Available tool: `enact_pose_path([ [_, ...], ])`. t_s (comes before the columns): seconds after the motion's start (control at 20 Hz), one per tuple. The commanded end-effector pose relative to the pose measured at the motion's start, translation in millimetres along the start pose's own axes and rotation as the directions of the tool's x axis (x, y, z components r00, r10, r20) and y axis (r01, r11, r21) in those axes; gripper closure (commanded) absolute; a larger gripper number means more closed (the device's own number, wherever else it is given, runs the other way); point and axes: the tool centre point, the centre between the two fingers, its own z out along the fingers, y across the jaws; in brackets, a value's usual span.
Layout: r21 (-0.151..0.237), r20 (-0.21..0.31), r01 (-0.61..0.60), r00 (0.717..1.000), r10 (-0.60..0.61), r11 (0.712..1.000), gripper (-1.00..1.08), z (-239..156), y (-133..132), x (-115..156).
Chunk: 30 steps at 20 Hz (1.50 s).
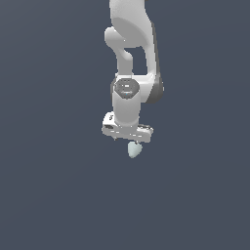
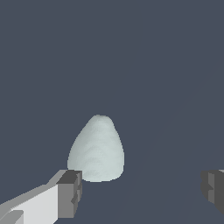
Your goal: Pick up the object and move it to a goal position.
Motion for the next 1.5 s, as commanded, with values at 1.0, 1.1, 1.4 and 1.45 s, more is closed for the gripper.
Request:
enact_pose_path([
  [1.0, 0.002, -0.025, -0.117, 0.993, 0.117, 0.993, -0.92, 33, -37, 4],
  [1.1, 0.002, -0.026, -0.118, 0.993, 0.118, 0.993, -0.92, 42, -37, 4],
  [1.4, 0.002, -0.026, -0.120, 0.992, 0.120, 0.993, -0.92, 70, -37, 4],
  [1.45, 0.002, -0.026, -0.120, 0.992, 0.120, 0.993, -0.92, 72, -37, 5],
])
